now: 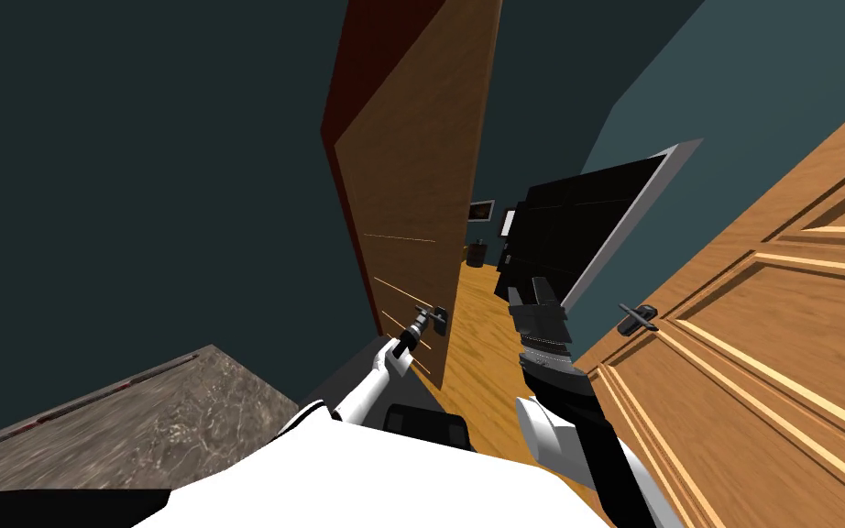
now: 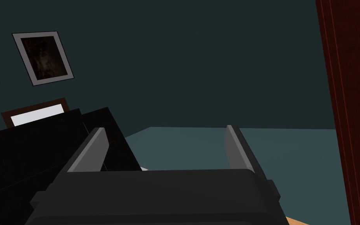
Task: Push the door open
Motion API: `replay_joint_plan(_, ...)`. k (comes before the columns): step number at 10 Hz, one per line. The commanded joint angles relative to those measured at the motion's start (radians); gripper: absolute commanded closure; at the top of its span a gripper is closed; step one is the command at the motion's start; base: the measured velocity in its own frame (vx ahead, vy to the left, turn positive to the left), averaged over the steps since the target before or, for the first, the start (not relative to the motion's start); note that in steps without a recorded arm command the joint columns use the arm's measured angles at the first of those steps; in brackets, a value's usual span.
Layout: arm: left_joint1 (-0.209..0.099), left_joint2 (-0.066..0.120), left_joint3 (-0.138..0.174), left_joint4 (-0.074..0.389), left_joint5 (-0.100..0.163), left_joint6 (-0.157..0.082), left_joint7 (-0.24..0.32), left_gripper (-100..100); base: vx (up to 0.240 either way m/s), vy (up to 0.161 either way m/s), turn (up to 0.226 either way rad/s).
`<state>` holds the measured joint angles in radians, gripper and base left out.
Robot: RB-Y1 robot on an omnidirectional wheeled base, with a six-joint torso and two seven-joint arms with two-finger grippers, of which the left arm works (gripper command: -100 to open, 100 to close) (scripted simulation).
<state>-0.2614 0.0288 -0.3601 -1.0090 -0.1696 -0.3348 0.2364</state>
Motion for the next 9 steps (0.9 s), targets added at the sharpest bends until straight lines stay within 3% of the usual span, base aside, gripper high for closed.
replay_joint_plan(1,-0.021,0.008,0.033,0.024,0.006,-0.013,-0.010,100,0.135,-0.161,0.052)
replay_joint_plan(7,-0.027,0.024,0.102,0.037,0.020,-0.014,-0.033,100,0.110,-0.130,0.057)
replay_joint_plan(9,-0.028,0.025,0.111,0.038,0.022,-0.014,-0.037,100,0.102,-0.109,0.052)
